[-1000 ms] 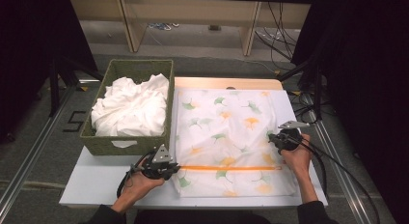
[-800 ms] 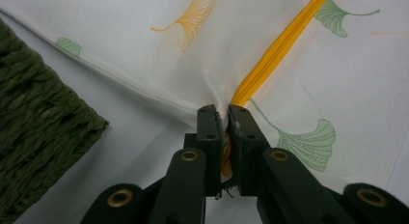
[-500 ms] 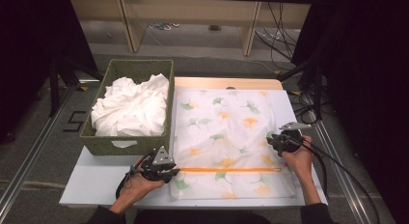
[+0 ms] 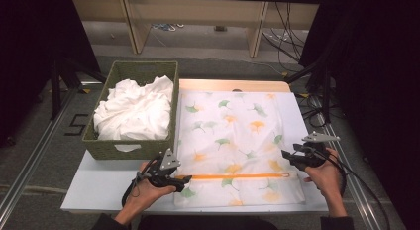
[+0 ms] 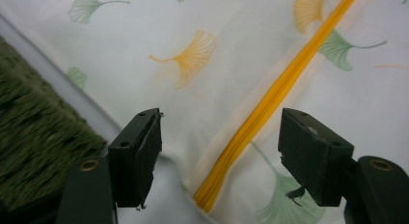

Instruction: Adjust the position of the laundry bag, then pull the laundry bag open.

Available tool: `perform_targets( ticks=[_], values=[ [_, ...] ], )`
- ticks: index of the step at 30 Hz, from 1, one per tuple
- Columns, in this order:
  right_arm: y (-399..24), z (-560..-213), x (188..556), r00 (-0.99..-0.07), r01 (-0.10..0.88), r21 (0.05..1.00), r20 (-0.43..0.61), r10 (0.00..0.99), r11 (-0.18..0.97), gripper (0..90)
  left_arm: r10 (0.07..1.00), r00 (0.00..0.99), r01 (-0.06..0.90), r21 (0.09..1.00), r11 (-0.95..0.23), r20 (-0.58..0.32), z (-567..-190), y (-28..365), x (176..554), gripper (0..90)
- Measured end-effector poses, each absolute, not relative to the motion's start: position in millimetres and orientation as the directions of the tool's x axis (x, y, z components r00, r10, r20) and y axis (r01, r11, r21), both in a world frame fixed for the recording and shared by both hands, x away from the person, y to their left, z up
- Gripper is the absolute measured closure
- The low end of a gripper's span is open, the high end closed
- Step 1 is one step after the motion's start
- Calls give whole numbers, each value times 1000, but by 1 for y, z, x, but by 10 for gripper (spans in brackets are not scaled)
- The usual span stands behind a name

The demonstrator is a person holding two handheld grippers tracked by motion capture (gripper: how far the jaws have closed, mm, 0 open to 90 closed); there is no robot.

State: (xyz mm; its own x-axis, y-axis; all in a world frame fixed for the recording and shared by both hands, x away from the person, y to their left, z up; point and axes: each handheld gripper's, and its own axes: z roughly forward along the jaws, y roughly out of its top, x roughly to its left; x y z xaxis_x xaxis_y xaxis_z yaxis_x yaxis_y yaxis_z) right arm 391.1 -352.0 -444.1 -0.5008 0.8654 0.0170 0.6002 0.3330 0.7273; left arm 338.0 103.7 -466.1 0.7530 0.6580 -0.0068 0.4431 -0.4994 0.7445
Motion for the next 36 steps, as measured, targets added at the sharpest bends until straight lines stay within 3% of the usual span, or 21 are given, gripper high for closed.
perform_targets(
  ticks=[8, 12, 14, 15, 21, 25, 36],
  values=[
    [-364, -452, 363, -432, 648, 727, 108, 895, 225, 391, 645, 764, 419, 768, -483, -11, -465, 90, 341, 286],
    [-368, -457, 357, -460, 649, 722, 120, 880, 240, 374, 632, 775, 410, 770, -488, -12, -466, 80, 343, 269],
    [-368, -458, 357, -470, 635, 729, 101, 877, 256, 365, 626, 780, 407, 774, -485, -18, -467, 76, 343, 267],
    [-365, -459, 353, -422, 657, 723, 119, 899, 214, 361, 616, 787, 395, 779, -486, -15, -467, 74, 344, 264],
    [-363, -462, 345, -440, 651, 725, 116, 891, 227, 334, 604, 797, 376, 784, -493, -2, -469, 63, 348, 223],
    [-361, -464, 339, -447, 644, 726, 98, 889, 243, 335, 609, 792, 399, 788, -469, -39, -472, 59, 347, 174],
    [-368, -469, 322, -417, 652, 724, 93, 904, 226, 338, 585, 810, 381, 798, -468, -44, -473, 42, 348, 162]
  ],
)
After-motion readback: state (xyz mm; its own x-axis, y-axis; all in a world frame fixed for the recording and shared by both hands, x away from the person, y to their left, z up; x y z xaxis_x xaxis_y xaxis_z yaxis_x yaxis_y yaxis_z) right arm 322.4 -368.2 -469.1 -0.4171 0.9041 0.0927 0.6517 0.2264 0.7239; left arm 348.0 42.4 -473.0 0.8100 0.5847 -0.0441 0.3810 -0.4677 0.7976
